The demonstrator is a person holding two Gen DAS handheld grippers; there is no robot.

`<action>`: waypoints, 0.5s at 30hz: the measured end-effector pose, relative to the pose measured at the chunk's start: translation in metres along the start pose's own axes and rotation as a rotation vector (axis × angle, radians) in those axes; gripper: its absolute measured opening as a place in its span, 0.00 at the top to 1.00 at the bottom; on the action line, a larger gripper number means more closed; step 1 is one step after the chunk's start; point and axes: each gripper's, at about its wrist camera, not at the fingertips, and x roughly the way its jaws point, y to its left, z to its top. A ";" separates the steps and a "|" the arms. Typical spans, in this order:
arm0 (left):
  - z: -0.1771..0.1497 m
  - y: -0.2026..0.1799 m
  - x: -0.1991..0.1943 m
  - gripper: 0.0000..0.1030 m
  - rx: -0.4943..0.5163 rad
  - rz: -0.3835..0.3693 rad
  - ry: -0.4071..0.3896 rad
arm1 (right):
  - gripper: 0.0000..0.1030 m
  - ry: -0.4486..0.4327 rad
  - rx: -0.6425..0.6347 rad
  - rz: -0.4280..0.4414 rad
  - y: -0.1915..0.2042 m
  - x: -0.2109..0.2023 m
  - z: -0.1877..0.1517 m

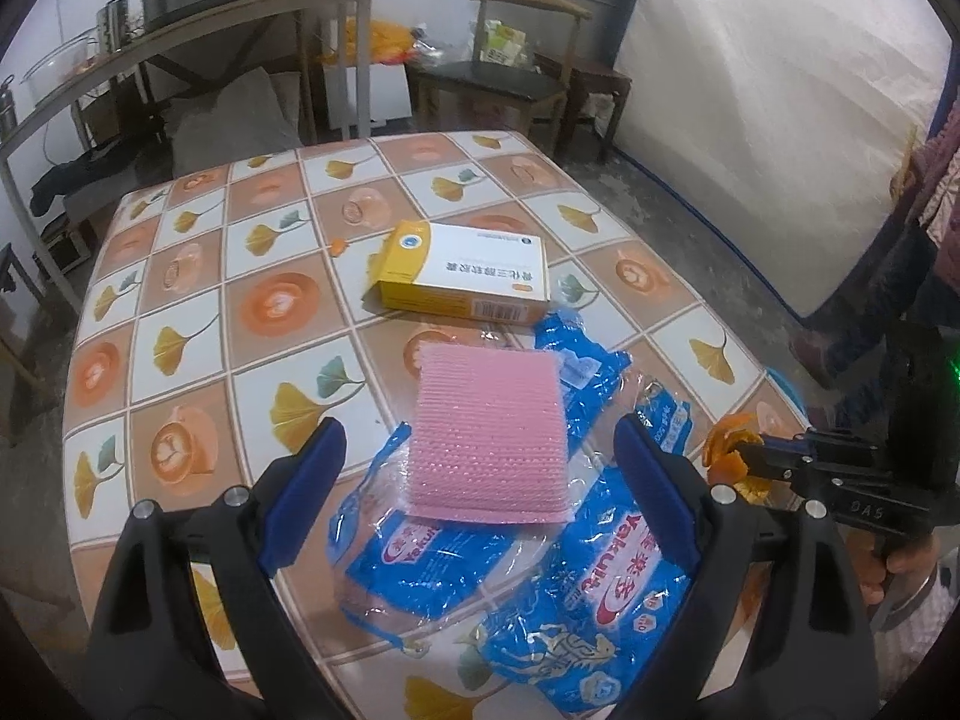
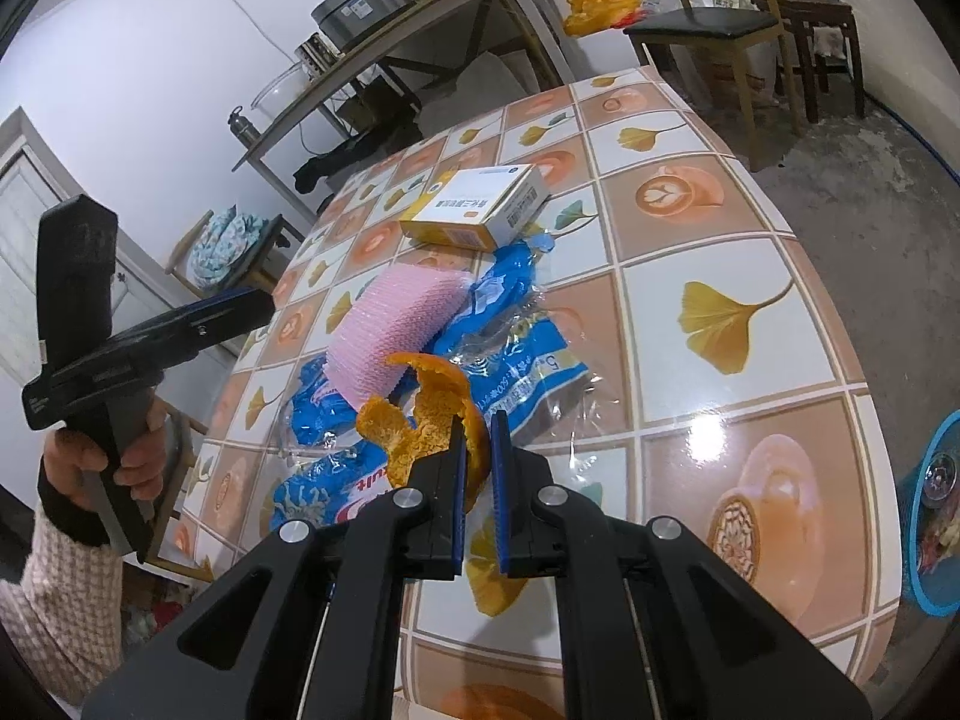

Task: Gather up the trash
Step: 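Grasp the pink mesh sponge with the left tool while the right tool holds the peel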

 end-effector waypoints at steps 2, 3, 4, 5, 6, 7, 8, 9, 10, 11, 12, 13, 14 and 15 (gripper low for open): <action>0.001 -0.003 0.005 0.15 0.013 0.002 0.012 | 0.92 0.002 0.006 0.005 -0.003 0.001 -0.001; 0.002 -0.004 0.009 0.15 0.019 0.003 0.021 | 0.92 0.004 0.010 0.007 -0.004 0.003 -0.001; 0.004 -0.005 0.012 0.15 0.023 0.002 0.026 | 0.92 0.007 0.014 0.009 -0.005 0.004 -0.001; 0.005 -0.006 0.016 0.15 0.029 0.001 0.034 | 0.92 0.009 0.017 0.010 -0.006 0.005 -0.001; 0.006 -0.008 0.020 0.15 0.035 0.003 0.042 | 0.92 0.011 0.021 0.012 -0.007 0.007 0.000; 0.007 -0.009 0.023 0.15 0.040 0.006 0.050 | 0.92 0.013 0.022 0.013 -0.008 0.007 0.000; 0.007 -0.011 0.027 0.15 0.048 0.011 0.062 | 0.92 0.014 0.022 0.014 -0.008 0.008 0.001; 0.008 -0.013 0.032 0.15 0.059 0.013 0.073 | 0.92 0.015 0.022 0.014 -0.009 0.008 0.001; 0.007 -0.015 0.036 0.15 0.068 0.009 0.082 | 0.92 0.015 0.022 0.013 -0.010 0.008 0.001; 0.007 -0.016 0.039 0.15 0.074 0.006 0.090 | 0.92 0.015 0.022 0.013 -0.010 0.008 0.001; 0.006 -0.018 0.046 0.15 0.081 0.006 0.108 | 0.92 0.017 0.023 0.012 -0.010 0.008 0.001; 0.005 -0.019 0.050 0.15 0.083 0.010 0.121 | 0.92 0.018 0.024 0.011 -0.011 0.008 0.001; 0.005 -0.020 0.057 0.15 0.084 0.022 0.138 | 0.92 0.018 0.026 0.010 -0.012 0.008 0.001; 0.004 -0.020 0.063 0.15 0.085 0.036 0.153 | 0.92 0.018 0.027 0.010 -0.012 0.008 0.001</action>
